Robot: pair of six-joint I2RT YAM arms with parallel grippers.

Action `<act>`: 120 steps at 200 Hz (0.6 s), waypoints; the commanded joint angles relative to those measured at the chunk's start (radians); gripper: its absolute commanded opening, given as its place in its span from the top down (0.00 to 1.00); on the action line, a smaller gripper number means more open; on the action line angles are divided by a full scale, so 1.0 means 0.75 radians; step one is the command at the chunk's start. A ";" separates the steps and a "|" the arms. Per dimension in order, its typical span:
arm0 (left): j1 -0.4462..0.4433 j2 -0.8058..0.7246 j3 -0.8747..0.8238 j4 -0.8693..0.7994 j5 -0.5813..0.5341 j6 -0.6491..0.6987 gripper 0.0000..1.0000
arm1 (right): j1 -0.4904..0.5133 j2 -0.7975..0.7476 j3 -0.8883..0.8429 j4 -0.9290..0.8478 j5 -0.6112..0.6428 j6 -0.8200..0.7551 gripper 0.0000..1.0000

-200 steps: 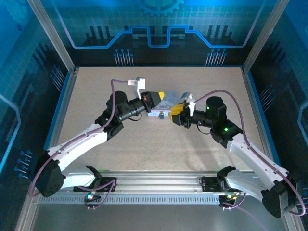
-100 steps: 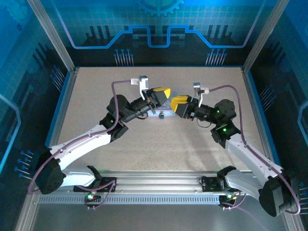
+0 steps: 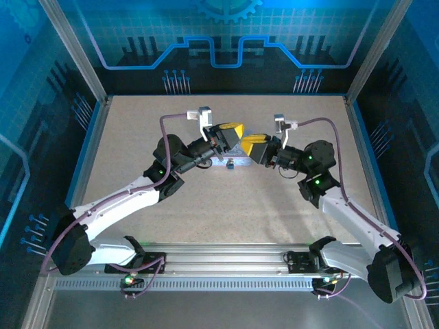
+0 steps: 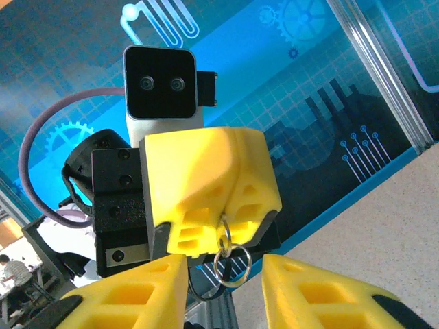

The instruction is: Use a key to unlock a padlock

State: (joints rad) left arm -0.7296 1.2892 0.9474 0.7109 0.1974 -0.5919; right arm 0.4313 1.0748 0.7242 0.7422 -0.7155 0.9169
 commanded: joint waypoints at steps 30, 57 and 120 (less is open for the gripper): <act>-0.011 -0.002 0.045 0.057 -0.032 0.032 1.00 | 0.037 0.043 0.086 0.013 -0.013 -0.010 0.71; -0.010 -0.009 0.040 0.060 -0.040 0.031 1.00 | 0.044 0.053 0.095 0.011 -0.012 -0.010 0.74; -0.009 -0.017 0.035 0.058 -0.043 0.036 1.00 | 0.057 0.074 0.102 -0.011 0.006 -0.016 0.85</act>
State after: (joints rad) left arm -0.7300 1.2903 0.9474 0.7162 0.1864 -0.5919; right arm 0.4603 1.1229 0.7673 0.7322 -0.7151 0.9161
